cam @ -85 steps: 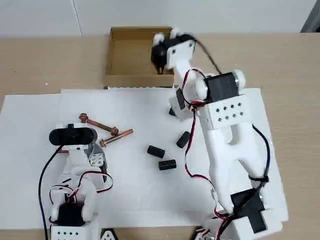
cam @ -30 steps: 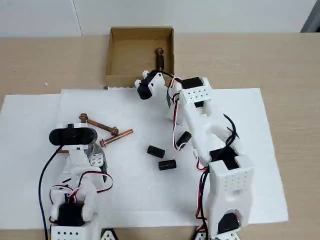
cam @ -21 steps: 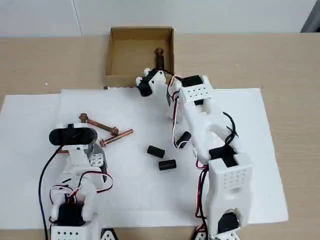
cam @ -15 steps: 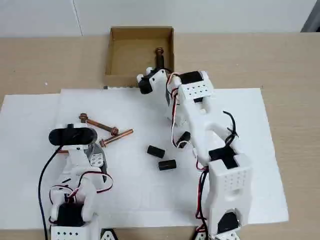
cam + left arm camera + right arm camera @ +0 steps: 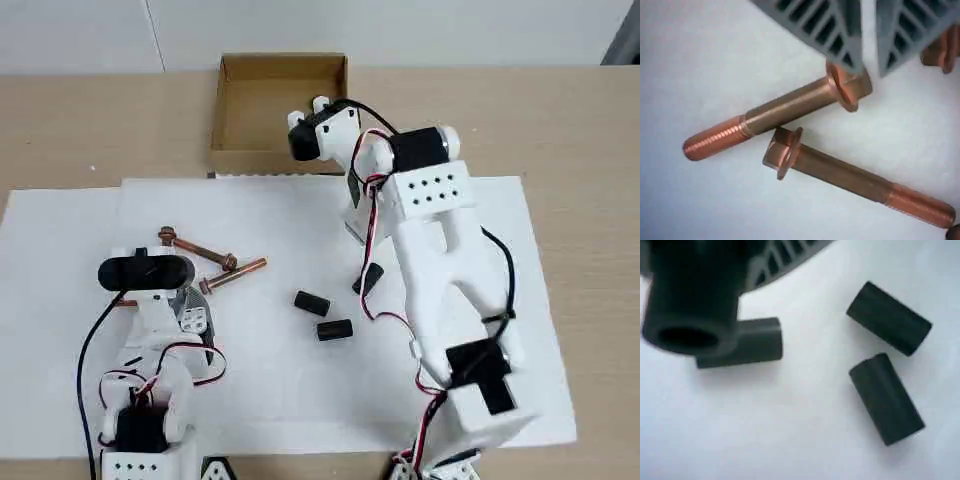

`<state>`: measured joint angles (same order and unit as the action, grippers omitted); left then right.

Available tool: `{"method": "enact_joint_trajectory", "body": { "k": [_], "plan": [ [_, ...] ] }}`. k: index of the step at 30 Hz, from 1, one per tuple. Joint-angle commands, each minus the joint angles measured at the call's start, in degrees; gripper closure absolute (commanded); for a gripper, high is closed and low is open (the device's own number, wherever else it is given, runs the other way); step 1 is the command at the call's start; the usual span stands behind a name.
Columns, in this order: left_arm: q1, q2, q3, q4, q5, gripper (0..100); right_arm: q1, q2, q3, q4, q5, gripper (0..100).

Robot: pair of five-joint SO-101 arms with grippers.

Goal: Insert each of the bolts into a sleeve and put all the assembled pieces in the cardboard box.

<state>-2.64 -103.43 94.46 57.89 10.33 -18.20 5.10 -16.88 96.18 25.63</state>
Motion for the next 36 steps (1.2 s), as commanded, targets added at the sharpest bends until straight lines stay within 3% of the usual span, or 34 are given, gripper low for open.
{"method": "enact_joint_trajectory", "body": {
  "k": [1, 9, 20, 29, 36],
  "plan": [
    [-0.18, -0.62, -0.22, 0.09, 0.00, 99, 0.57, -5.85, -2.90, 1.80, -0.97, 99.5],
    [-0.18, -0.62, -0.22, 0.09, 0.00, 99, 0.57, -16.13, -0.44, 2.68, -2.29, 99.6],
    [-0.53, -0.62, -1.54, 0.26, -0.26, 99, 0.57, -38.99, 28.57, 2.15, -5.27, 99.6],
    [-0.35, 0.79, -18.95, 6.86, -3.96, 99, 5.05, -51.21, 42.02, 2.07, -4.92, 99.6],
    [-0.44, 19.52, -34.24, 7.21, -5.01, 99, 8.40, -52.35, 44.22, 1.63, -4.84, 99.5]
  ]
}}
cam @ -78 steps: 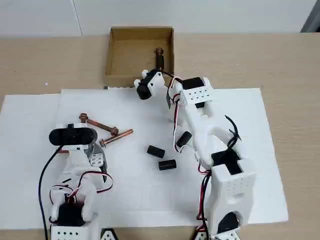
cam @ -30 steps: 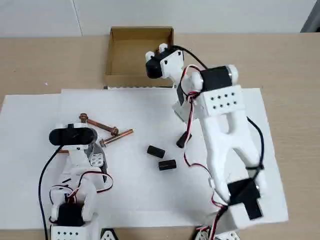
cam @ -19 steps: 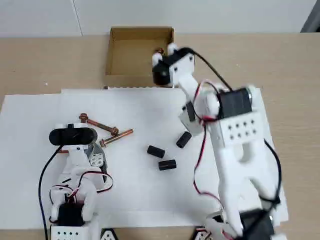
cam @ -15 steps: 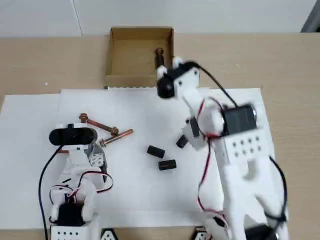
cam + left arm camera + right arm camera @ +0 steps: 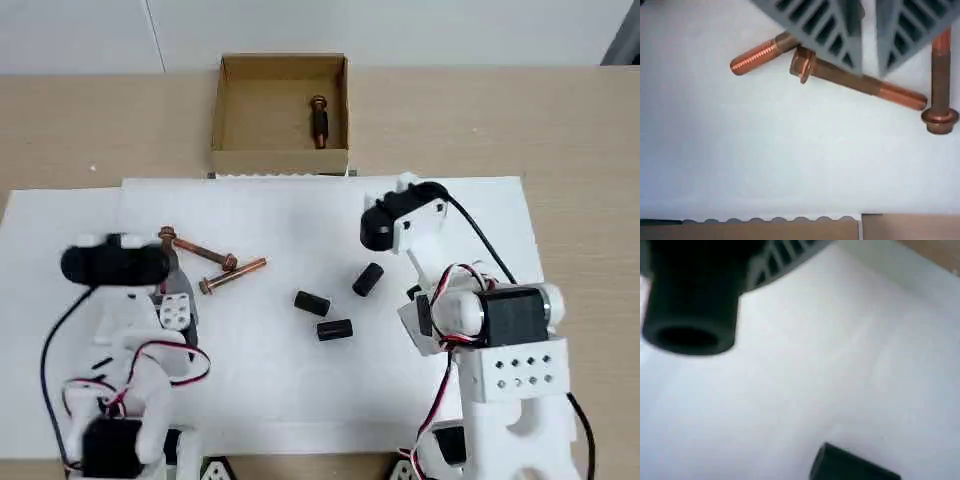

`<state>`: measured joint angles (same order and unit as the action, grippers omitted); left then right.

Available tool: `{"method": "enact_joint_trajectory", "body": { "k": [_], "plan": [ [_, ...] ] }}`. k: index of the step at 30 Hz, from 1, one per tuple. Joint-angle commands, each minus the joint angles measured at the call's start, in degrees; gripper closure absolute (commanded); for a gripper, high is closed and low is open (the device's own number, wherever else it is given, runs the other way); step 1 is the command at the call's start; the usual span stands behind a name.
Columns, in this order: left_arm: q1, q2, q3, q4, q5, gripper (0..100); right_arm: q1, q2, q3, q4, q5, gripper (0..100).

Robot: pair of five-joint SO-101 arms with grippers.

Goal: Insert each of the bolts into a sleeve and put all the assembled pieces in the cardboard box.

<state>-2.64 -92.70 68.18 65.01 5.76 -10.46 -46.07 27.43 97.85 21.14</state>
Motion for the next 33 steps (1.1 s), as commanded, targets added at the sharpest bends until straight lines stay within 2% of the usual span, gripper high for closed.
{"method": "enact_joint_trajectory", "body": {
  "k": [1, 4, 7, 13, 17, 27, 33],
  "plan": [
    [-0.53, 12.48, -10.51, 0.09, -0.53, 99, 0.66, -1.19, 0.18, -0.04, -0.35, 99.5],
    [-0.53, 23.47, -17.45, 1.67, -0.53, 99, 0.66, -1.19, 0.18, -0.40, -0.44, 99.5],
    [-0.18, 33.32, -24.84, 6.86, -0.97, 99, 0.92, -1.19, 0.18, -0.40, -0.44, 99.5],
    [-0.44, 48.00, -33.45, 12.75, -10.20, 99, 0.92, -1.27, 0.18, -0.40, -0.44, 99.5],
    [-0.53, 54.77, -35.82, 13.45, -15.30, 99, 0.92, -1.27, 0.18, -0.40, -0.44, 99.5],
    [-7.21, 71.03, -47.78, 13.45, -13.36, 99, 0.92, -1.27, 0.18, -0.57, -0.44, 99.5],
    [-8.00, 84.57, -55.96, 14.59, -13.19, 99, 0.92, -1.27, 0.18, -1.89, -0.44, 99.5]
  ]
}}
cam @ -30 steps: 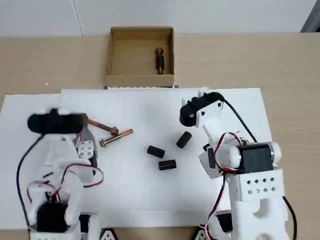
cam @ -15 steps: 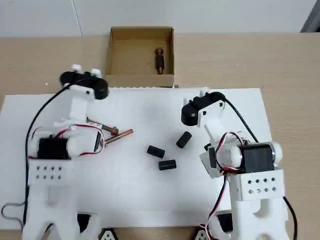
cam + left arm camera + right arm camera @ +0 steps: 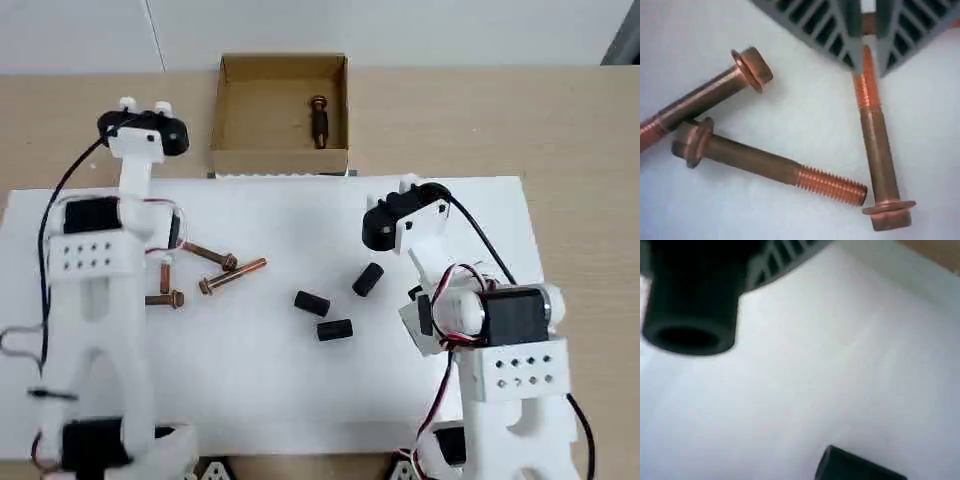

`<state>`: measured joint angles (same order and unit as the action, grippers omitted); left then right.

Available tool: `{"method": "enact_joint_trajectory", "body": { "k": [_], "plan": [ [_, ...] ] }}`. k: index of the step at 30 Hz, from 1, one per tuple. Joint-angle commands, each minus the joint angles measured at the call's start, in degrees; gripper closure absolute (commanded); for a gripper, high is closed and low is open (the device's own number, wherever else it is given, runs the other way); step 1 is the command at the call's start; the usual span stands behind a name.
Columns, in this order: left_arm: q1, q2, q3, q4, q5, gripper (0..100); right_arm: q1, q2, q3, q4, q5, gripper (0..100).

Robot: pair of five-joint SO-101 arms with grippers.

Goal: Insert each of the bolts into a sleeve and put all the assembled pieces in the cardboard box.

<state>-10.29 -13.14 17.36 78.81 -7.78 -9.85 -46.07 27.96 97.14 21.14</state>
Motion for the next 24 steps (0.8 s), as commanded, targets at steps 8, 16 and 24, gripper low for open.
{"method": "enact_joint_trajectory", "body": {
  "k": [8, 16, 24],
  "plan": [
    [-3.43, 21.98, -17.80, 1.85, 0.44, 99, 0.31, -1.27, -0.35, -1.36, -0.44, 99.5],
    [-3.69, 31.82, -30.81, 8.97, 0.53, 99, 0.31, -0.84, -0.35, -4.26, -0.44, 99.5],
    [-5.10, 38.68, -34.24, 11.87, 2.73, 95, 0.31, -0.75, -0.26, -6.64, 0.88, 99.5]
  ]
}}
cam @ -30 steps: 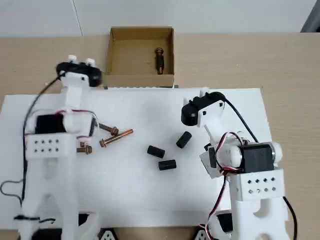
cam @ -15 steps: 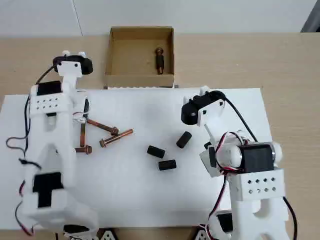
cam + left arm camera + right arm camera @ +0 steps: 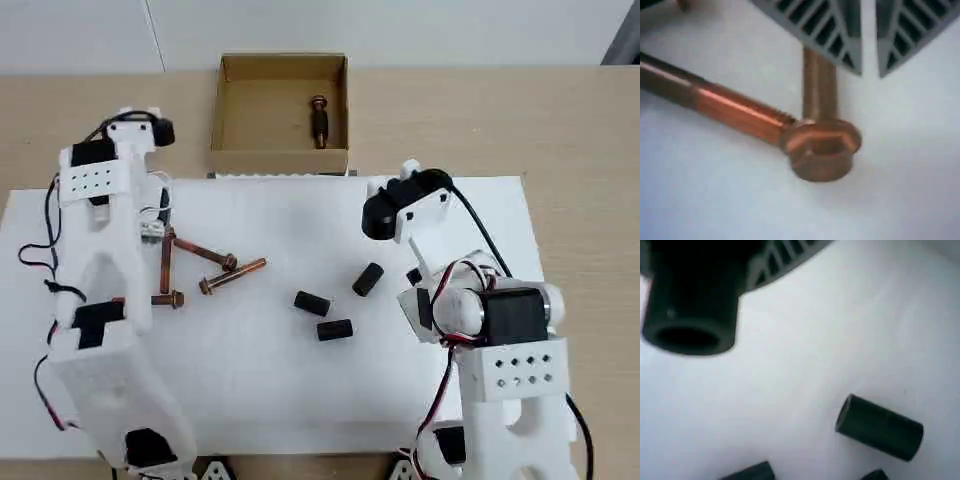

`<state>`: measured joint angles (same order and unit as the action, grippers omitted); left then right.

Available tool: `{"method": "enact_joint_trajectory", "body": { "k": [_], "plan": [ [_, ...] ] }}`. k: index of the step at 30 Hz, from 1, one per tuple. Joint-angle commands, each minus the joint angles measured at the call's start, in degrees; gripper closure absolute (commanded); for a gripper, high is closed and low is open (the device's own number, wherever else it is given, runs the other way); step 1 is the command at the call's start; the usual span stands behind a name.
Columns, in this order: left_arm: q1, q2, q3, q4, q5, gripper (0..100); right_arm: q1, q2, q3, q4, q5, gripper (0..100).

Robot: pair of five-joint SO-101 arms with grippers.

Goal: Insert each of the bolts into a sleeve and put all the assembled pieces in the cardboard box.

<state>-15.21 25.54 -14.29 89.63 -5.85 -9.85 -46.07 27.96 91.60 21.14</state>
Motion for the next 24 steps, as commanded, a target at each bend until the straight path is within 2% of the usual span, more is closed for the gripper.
{"method": "enact_joint_trajectory", "body": {
  "k": [1, 24],
  "plan": [
    [-0.18, 0.26, -2.68, 1.05, 1.32, 94, 0.31, -0.75, 0.18, -1.10, 1.67, 99.5],
    [2.55, 1.14, -2.68, 1.05, 1.76, 93, 0.22, -1.27, 2.73, -0.48, 2.29, 99.5]
  ]
}}
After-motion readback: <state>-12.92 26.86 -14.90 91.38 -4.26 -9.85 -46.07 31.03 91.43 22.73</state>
